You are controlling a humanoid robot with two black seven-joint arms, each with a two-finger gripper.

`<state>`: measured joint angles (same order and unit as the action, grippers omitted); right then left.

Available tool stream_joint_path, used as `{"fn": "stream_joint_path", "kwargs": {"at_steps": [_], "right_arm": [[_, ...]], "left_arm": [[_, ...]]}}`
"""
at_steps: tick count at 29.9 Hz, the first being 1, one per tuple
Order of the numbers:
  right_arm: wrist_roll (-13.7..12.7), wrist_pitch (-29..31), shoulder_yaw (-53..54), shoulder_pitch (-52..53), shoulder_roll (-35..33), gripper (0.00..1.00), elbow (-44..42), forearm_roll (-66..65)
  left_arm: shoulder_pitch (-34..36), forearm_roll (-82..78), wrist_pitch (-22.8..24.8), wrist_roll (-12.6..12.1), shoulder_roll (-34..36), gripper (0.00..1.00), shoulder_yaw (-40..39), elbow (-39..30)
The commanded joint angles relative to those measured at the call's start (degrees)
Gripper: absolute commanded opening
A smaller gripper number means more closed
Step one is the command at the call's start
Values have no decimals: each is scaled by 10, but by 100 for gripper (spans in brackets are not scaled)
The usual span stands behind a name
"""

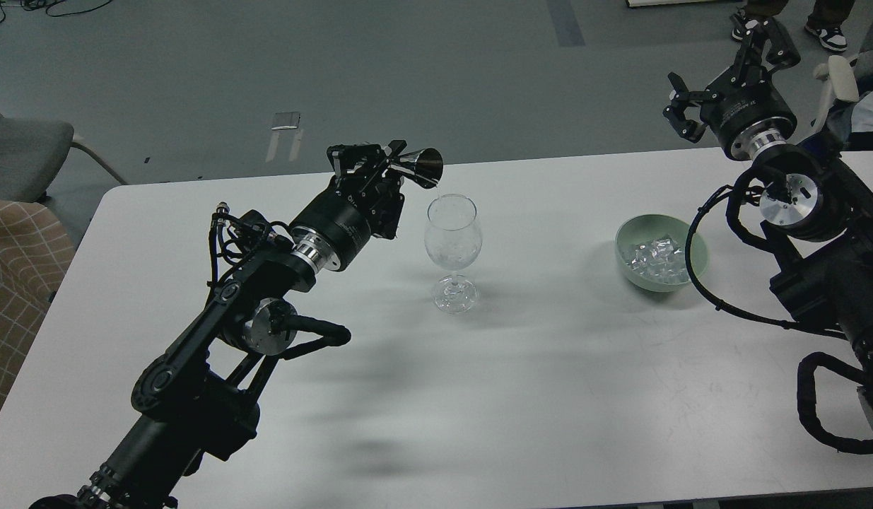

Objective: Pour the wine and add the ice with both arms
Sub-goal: 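Tilt the jigger over the wine glass rim with the left gripper, then hold the jigger tipped over the glass to pour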

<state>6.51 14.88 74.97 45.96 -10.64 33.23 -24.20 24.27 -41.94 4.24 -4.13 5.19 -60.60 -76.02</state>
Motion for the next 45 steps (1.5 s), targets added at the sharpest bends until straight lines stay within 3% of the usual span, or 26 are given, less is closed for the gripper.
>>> {"fn": "stream_joint_path", "kwargs": {"at_steps": [1, 45], "right_arm": [[0, 1, 0, 0, 0, 100, 0, -1], [2, 1, 1, -7, -1, 100, 0, 0]], "left_arm": [[4, -6, 0, 0, 1, 0, 2, 0], [3, -103, 15, 33, 30, 0, 23, 1]]}}
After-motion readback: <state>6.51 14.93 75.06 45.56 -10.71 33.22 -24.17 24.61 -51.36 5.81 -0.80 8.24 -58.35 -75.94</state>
